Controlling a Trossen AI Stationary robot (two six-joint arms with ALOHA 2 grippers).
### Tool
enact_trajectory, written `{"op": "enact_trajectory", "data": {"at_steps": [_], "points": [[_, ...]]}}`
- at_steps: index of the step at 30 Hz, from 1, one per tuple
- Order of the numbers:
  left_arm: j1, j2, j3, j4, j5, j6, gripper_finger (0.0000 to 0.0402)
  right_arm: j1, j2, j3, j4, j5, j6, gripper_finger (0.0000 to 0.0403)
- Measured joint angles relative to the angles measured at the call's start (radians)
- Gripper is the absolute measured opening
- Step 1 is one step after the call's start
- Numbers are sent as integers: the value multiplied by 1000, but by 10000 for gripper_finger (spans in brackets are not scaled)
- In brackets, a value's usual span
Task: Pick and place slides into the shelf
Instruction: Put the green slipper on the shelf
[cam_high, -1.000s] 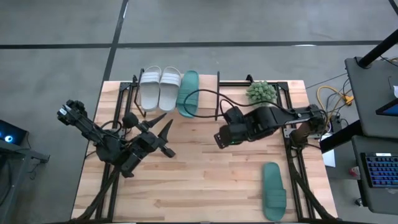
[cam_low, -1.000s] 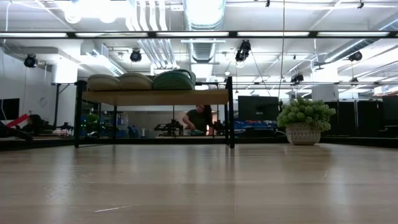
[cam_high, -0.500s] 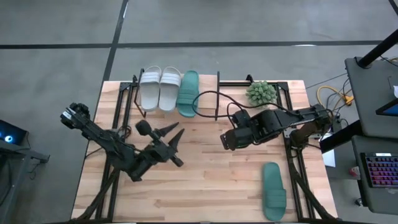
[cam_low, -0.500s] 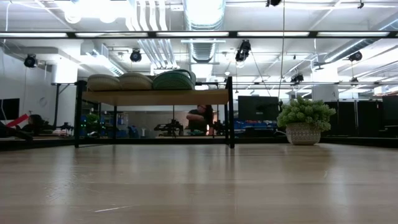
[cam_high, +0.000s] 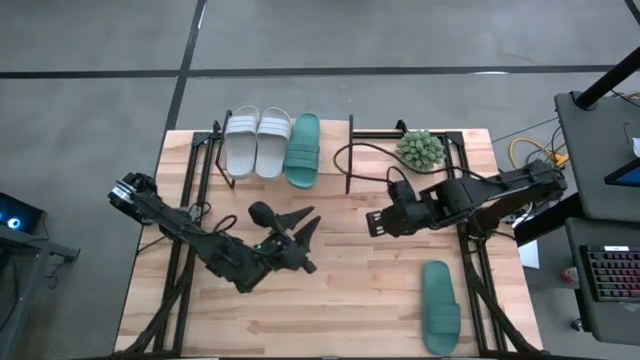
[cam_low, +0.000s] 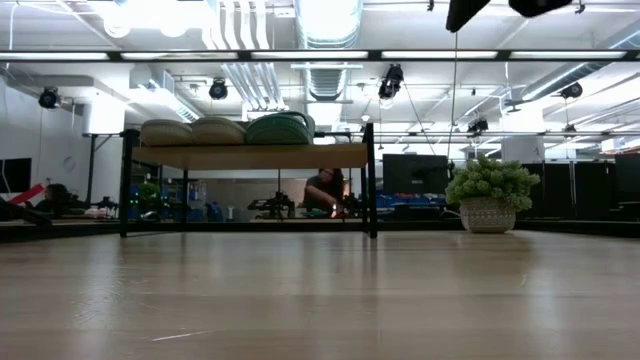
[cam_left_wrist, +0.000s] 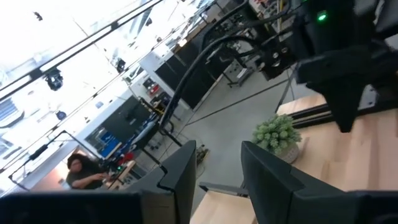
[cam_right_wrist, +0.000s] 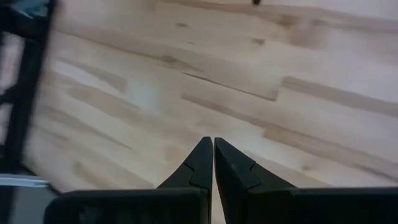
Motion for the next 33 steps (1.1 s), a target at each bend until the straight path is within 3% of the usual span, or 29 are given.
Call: {"op": "enact_trajectory", "data": {"at_steps": [4,13,24,33], "points": [[31,4,0,-1,24,-9,112,0,-84,-117,100,0,35,9],[94,33,3,6,226,-184,112,-7,-207,-271,184,-18,76,9],[111,227,127,23,271,-183,112,-90,-233,-258,231,-15,-49,9],[107,348,271,23,269,-183,112,-225,-252,-246,229,-20,-161,9]]}}
